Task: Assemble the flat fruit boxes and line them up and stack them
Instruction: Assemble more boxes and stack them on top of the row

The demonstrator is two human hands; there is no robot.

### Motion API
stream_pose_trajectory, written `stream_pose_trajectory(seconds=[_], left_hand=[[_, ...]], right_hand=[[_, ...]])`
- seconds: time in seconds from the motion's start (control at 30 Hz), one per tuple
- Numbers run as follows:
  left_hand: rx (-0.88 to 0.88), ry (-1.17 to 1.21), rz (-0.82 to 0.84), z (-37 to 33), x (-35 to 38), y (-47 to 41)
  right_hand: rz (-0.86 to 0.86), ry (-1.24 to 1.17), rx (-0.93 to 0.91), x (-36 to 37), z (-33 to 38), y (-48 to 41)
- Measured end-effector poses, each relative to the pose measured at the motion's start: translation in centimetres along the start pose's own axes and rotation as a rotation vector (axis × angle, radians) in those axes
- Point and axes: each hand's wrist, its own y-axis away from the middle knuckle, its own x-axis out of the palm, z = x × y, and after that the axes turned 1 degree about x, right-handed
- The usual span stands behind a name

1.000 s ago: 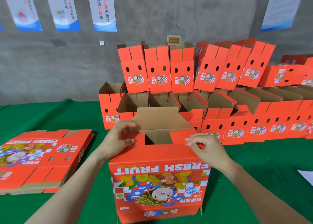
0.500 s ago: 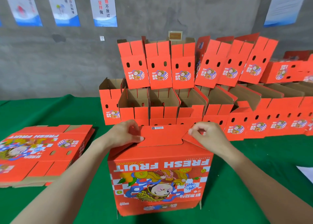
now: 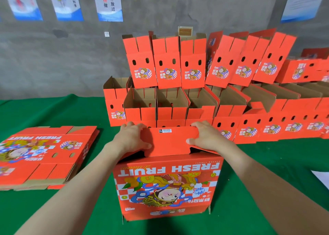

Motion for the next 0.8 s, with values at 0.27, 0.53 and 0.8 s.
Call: stream_pose_trajectory(seconds=[0.27, 0.53, 0.8], left_hand=[[-0.011, -0.026, -0.003, -0.2, 0.0, 0.0], [0.037, 0.696, -0.133, 2.0, -1.0, 0.7], [-0.407, 0.895, 0.086, 5.3, 0.8, 3.3]], right_hand=[[0.007, 0.098, -0.025, 0.4, -0.2, 0.2], [0.035, 0.031, -0.018, 0.6, -0.7, -0.5], [-0.082, -0.804, 0.156, 0.8, -2.8, 0.1]])
